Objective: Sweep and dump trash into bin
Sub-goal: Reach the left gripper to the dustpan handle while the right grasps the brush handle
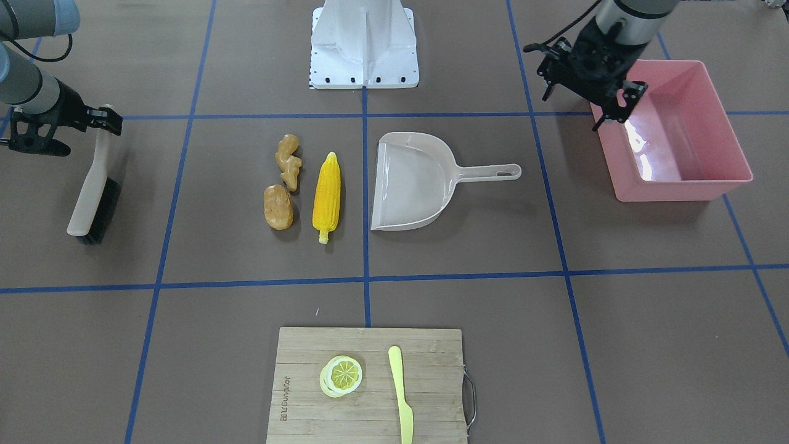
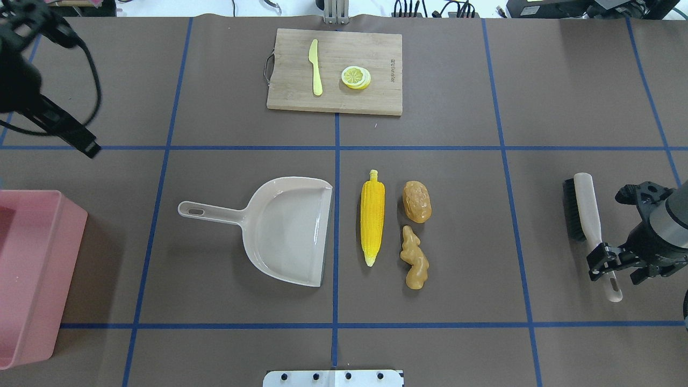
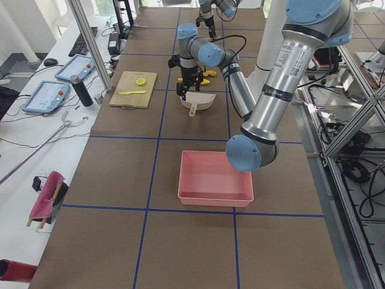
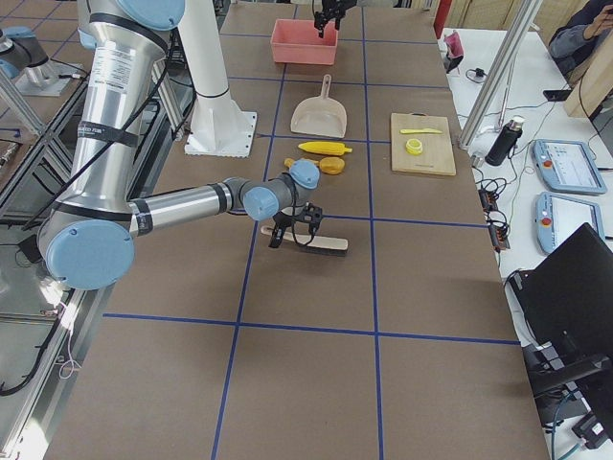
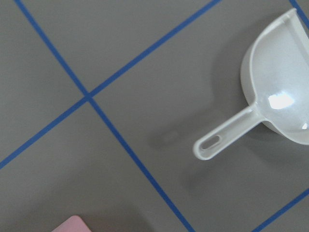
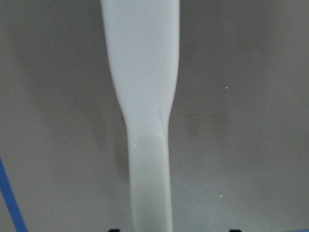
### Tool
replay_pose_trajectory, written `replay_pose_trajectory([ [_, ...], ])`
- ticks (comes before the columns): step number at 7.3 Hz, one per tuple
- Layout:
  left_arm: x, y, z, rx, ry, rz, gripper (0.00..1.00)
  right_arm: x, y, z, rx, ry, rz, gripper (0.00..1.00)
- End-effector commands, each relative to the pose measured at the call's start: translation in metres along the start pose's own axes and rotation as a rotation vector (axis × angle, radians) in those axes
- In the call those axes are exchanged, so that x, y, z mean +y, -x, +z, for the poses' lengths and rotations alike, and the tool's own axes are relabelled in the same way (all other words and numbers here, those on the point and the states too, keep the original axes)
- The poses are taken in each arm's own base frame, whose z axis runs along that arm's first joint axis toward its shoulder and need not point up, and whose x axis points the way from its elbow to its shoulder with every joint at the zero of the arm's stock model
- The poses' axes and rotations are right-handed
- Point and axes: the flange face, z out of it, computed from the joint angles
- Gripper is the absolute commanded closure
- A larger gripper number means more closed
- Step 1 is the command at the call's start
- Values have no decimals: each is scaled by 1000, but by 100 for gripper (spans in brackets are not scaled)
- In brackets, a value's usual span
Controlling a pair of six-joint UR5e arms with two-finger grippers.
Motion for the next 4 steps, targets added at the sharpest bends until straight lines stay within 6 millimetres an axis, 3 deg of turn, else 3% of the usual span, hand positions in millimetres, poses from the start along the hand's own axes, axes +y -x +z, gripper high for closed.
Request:
replay_pose_trajectory([
  [1,-8,-31,19,1,6,158,1,0,0,2,2,3,3,100],
  [4,-53,-8,73,-38,-130,370,1,0,9,-4,-8,-1,3,100],
])
